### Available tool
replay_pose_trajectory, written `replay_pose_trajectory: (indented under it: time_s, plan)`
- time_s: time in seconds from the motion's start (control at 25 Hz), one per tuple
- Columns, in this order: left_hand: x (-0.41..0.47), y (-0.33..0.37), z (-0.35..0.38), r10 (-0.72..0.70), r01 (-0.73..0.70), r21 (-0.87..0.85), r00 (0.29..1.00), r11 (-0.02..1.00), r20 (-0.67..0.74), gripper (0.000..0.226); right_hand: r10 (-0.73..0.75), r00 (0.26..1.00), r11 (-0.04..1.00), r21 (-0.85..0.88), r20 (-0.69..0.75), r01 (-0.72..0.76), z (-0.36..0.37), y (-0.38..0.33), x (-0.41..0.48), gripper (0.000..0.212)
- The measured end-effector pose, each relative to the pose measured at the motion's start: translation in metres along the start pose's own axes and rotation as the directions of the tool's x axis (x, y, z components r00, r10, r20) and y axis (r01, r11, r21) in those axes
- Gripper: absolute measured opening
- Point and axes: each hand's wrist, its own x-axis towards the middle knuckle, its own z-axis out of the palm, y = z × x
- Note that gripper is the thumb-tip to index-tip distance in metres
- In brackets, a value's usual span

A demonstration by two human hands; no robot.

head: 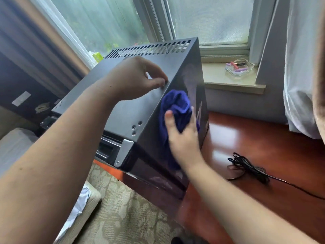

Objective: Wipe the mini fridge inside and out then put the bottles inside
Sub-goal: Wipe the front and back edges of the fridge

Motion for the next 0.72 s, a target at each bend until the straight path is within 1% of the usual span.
replay_pose_trajectory:
  time_s: [0.04,0.12,0.16,0.2,0.28,0.32,0.4,0.48,0.52,0.56,0.64,0.68,0.72]
  plan:
    - [0.002,0.0,0.0,0.001,-0.001,0.001,1.0,1.0,-0.008,0.013,-0.053,0.998,0.999,0.008,0.026,0.053,0.004,0.003,-0.025,0.101]
    - [0.002,-0.001,0.003,0.01,-0.01,0.009,1.0,1.0,-0.027,0.012,-0.186,0.981,0.982,-0.033,0.048,0.188,0.008,0.007,-0.057,0.071]
    - [0.001,-0.003,0.005,0.013,-0.013,0.007,0.999,1.0,-0.036,0.012,-0.224,0.973,0.973,-0.043,0.053,0.227,0.008,0.006,-0.06,0.063]
    - [0.0,-0.004,0.006,0.014,-0.014,-0.001,0.999,1.0,-0.045,0.011,-0.251,0.966,0.966,-0.054,0.058,0.254,0.007,0.006,-0.053,0.061]
    - [0.0,-0.008,0.008,0.017,-0.018,-0.021,0.998,1.0,-0.063,0.01,-0.289,0.956,0.955,-0.064,0.038,0.291,0.005,-0.002,-0.026,0.065]
    - [0.001,-0.01,0.009,0.017,-0.019,-0.036,0.997,0.999,-0.07,0.009,-0.269,0.963,0.962,-0.037,0.014,0.269,0.005,-0.008,-0.01,0.069]
    - [0.002,-0.011,0.012,0.002,-0.007,-0.064,0.996,0.998,-0.085,0.009,-0.173,0.984,0.985,0.008,-0.034,0.174,0.002,-0.015,0.026,0.083]
    - [0.003,-0.007,0.013,-0.019,0.012,-0.069,0.995,0.998,-0.097,0.015,-0.127,0.99,0.992,-0.021,-0.061,0.126,-0.005,-0.019,0.063,0.095]
    - [0.005,-0.003,0.013,-0.011,0.005,-0.058,0.995,0.998,-0.1,0.019,-0.107,0.992,0.994,-0.033,-0.064,0.106,-0.009,-0.019,0.08,0.096]
    - [0.01,0.004,0.011,0.02,-0.024,-0.038,0.995,0.999,-0.096,0.025,-0.087,0.994,0.996,-0.034,-0.067,0.084,-0.013,-0.021,0.095,0.093]
    - [0.028,0.026,0.009,0.144,-0.144,0.009,0.989,0.99,-0.035,0.033,-0.047,0.995,0.999,-0.03,-0.086,0.045,-0.021,-0.025,0.119,0.082]
    - [0.04,0.04,0.01,0.203,-0.204,0.051,0.979,0.978,0.034,0.037,-0.038,0.994,0.999,-0.032,-0.101,0.035,-0.023,-0.025,0.128,0.076]
    - [0.054,0.054,0.014,0.226,-0.241,0.116,0.966,0.964,0.126,0.041,-0.032,0.993,0.998,-0.049,-0.112,0.026,-0.026,-0.025,0.133,0.071]
